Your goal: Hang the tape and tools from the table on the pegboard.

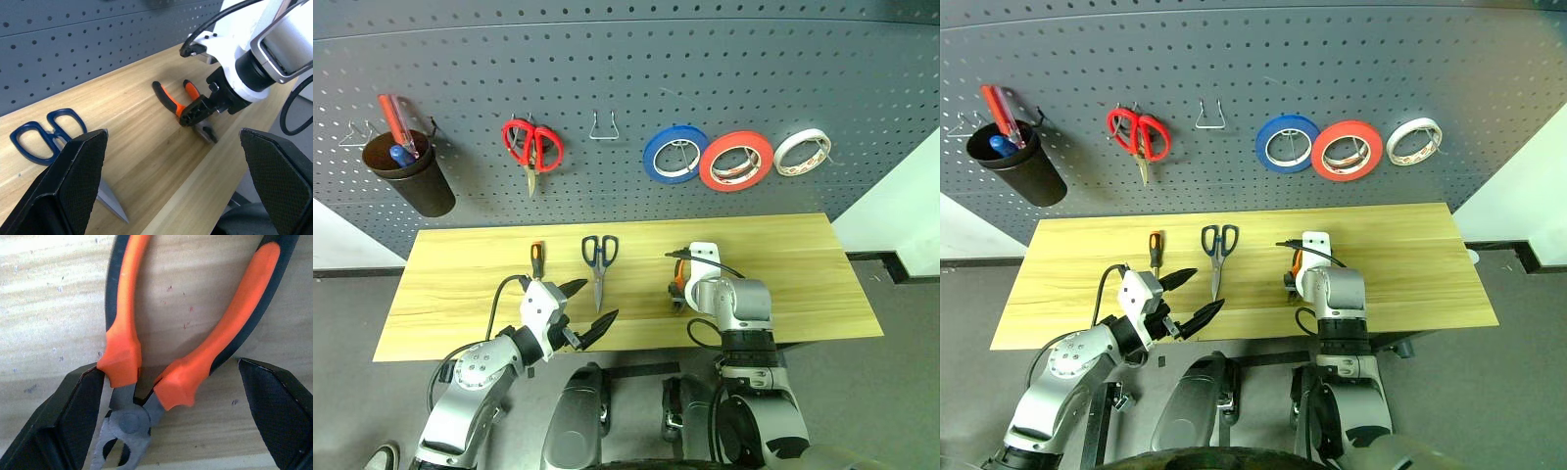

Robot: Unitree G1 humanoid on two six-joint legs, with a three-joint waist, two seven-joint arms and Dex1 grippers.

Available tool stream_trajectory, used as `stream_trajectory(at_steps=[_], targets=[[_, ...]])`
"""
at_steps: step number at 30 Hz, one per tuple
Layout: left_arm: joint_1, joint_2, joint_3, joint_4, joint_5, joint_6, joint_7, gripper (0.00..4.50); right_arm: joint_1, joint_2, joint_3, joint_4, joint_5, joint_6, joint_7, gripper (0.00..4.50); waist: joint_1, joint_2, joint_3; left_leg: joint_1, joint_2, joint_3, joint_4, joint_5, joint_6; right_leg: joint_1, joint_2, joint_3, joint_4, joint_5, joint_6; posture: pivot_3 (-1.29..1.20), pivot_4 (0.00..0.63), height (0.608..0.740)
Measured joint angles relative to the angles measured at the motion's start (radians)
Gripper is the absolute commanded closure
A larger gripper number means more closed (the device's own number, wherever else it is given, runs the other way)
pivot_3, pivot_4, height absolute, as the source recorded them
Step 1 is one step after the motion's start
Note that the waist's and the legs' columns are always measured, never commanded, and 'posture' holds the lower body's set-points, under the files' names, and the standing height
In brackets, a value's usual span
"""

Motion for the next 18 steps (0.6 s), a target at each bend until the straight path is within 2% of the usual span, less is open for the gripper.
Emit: stream_trajectory(at_steps=[8, 18], targets=[[0.020, 0.000, 0.000, -0.016, 0.000, 0.001, 0.004, 0.00, -0.072, -0.021, -0.002, 0.118, 0.000, -0.086, -0.001, 0.02, -0.001, -0.001, 0.004, 0.000, 0.000, 0.000, 0.000, 0.000, 0.000, -0.001, 0.000, 0.000, 0.000, 0.000, 0.000, 0.33, 0.241, 0.657], [0.023, 0.000, 0.000, -0.016, 0.000, 0.002, 0.005, 0.00, -0.084, -0.032, -0.001, 0.146, 0.000, -0.119, 0.001, 0.02, -0.001, 0.000, 0.005, -0.001, 0.000, 0.000, 0.000, 0.000, 0.000, -0.001, -0.001, 0.000, 0.000, 0.000, 0.000, 0.33, 0.240, 0.657]])
